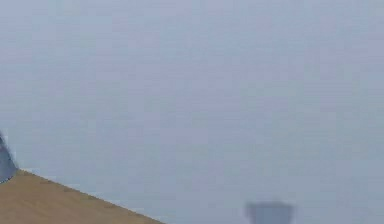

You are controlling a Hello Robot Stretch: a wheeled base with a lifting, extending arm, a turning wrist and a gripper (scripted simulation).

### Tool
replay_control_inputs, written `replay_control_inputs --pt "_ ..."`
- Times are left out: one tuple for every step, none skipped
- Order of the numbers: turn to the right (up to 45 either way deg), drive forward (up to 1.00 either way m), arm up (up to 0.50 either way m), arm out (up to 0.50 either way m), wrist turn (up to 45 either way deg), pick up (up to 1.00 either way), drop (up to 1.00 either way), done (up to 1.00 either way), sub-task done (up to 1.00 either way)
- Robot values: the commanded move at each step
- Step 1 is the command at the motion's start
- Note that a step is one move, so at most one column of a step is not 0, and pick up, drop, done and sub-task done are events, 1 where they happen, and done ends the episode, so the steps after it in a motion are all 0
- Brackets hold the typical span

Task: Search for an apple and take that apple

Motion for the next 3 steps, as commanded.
replay_control_inputs --pt "45.0 0.00 0.00 0.00 0.0 0.00 0.00 0.00 0.00" --pt "33.0 0.00 0.00 0.00 0.0 0.00 0.00 0.00 0.00" --pt "0.0 0.35 0.00 0.00 0.0 0.00 0.00 0.00 0.00"
